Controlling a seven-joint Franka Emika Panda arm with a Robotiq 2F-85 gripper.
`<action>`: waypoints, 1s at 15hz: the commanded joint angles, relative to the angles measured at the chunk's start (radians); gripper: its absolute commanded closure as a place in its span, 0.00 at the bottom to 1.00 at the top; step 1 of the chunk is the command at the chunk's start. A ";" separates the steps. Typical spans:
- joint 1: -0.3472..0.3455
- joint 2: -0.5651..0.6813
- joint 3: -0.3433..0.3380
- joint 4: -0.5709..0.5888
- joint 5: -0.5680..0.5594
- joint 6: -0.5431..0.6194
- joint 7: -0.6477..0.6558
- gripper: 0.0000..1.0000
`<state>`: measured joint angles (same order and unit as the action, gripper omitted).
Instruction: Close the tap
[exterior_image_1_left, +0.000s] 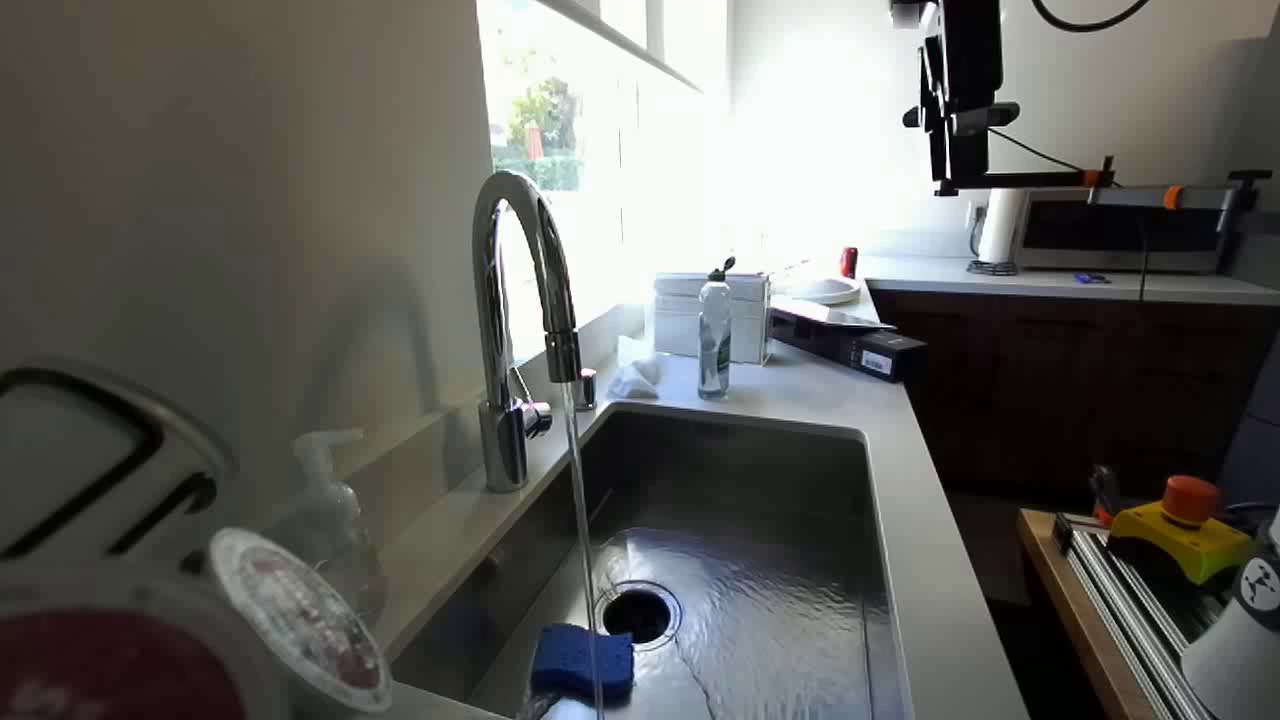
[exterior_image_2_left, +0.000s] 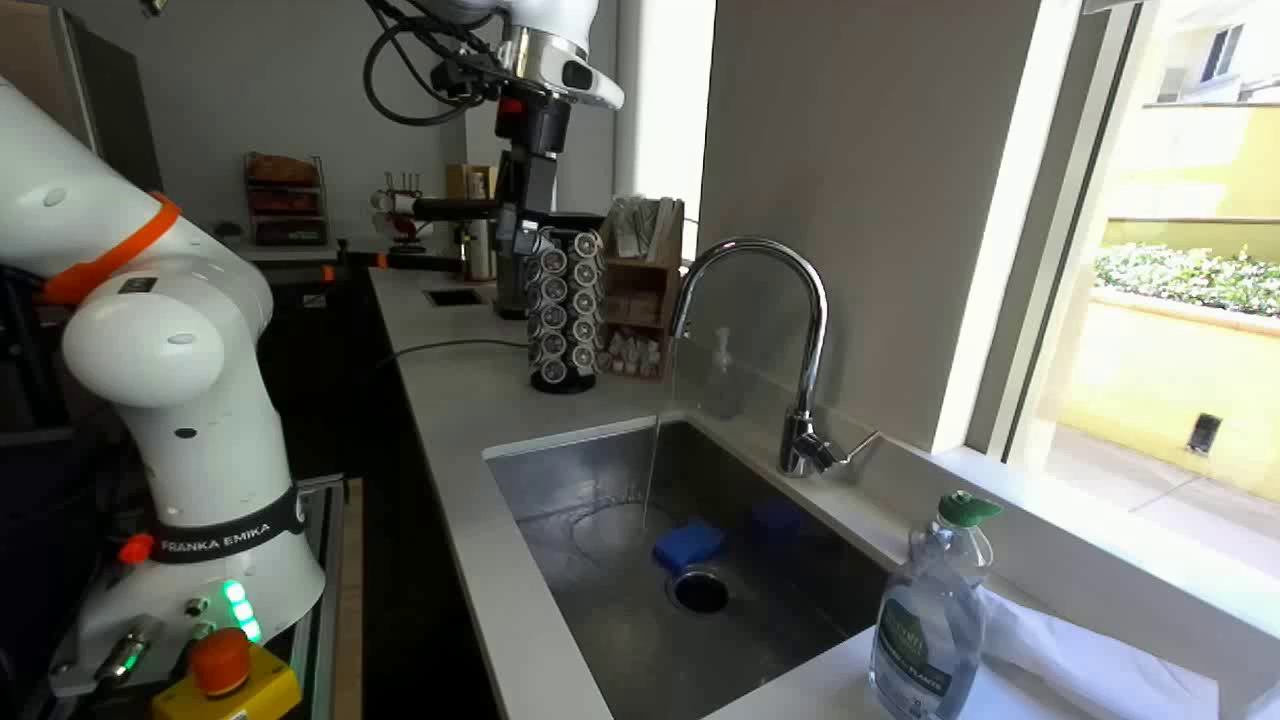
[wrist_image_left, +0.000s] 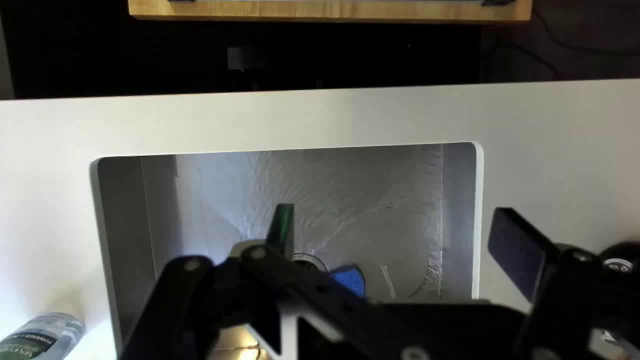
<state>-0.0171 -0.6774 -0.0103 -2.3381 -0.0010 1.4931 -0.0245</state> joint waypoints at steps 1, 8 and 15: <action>0.004 0.001 -0.003 0.003 -0.001 -0.002 0.002 0.00; 0.004 0.001 -0.003 0.003 -0.001 -0.002 0.002 0.00; -0.033 0.058 -0.012 0.010 -0.017 0.030 0.054 0.00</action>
<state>-0.0187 -0.6746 -0.0110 -2.3378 -0.0010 1.4931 -0.0215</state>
